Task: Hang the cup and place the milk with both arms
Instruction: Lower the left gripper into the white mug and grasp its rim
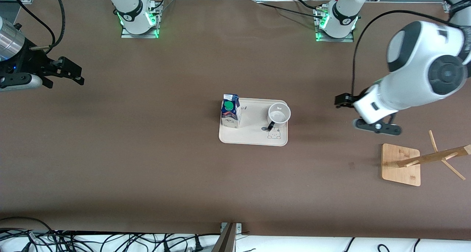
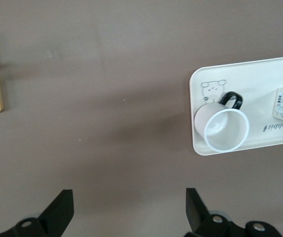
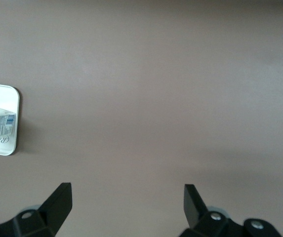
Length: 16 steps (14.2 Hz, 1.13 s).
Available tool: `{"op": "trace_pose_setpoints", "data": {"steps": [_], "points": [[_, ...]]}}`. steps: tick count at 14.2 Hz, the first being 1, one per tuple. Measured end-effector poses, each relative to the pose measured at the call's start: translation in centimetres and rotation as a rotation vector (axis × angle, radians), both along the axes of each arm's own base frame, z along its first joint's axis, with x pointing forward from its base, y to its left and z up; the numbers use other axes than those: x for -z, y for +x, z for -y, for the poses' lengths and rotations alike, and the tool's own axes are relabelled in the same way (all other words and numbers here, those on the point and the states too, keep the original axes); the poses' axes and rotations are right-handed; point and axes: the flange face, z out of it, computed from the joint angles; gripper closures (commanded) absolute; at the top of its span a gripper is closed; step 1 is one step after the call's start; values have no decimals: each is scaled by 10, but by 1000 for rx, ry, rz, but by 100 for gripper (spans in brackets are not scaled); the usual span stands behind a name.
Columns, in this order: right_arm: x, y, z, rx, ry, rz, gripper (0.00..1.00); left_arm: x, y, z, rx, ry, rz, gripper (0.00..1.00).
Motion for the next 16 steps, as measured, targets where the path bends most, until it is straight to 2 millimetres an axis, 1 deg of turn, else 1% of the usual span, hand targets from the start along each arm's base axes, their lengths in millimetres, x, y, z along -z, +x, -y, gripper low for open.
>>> {"op": "trace_pose_setpoints", "data": {"steps": [2, 4, 5, 7, 8, 10, 11, 13, 14, 16], "points": [[-1, 1, 0, 0, 1, 8, 0, 11, 5, 16, 14, -8, 24, 0], [-1, 2, 0, 0, 1, 13, 0, 30, 13, 31, 28, -19, 49, 0], [1, 4, -1, 0, 2, 22, 0, 41, 15, 41, 36, -22, 54, 0], [11, 16, -4, -1, 7, 46, 0, 65, 18, 63, 46, -25, 54, 0], [22, 24, -8, -6, 10, 53, 0, 79, 18, 73, 49, -25, 49, 0], [46, 38, -20, -23, 12, 43, 0, 107, 16, 98, 46, -24, 40, 0], [54, 41, -25, -30, 12, 31, 0, 121, 13, 116, 33, -23, 41, 0], [58, 43, -27, -33, 12, 25, 0, 144, 3, 153, 12, -11, 44, 0], [57, 43, -27, -33, 12, 26, 0, 153, -1, 164, 11, -4, 43, 0], [58, 42, -27, -35, 11, 15, 0, 168, -7, 175, 6, 15, 30, 0]]}}
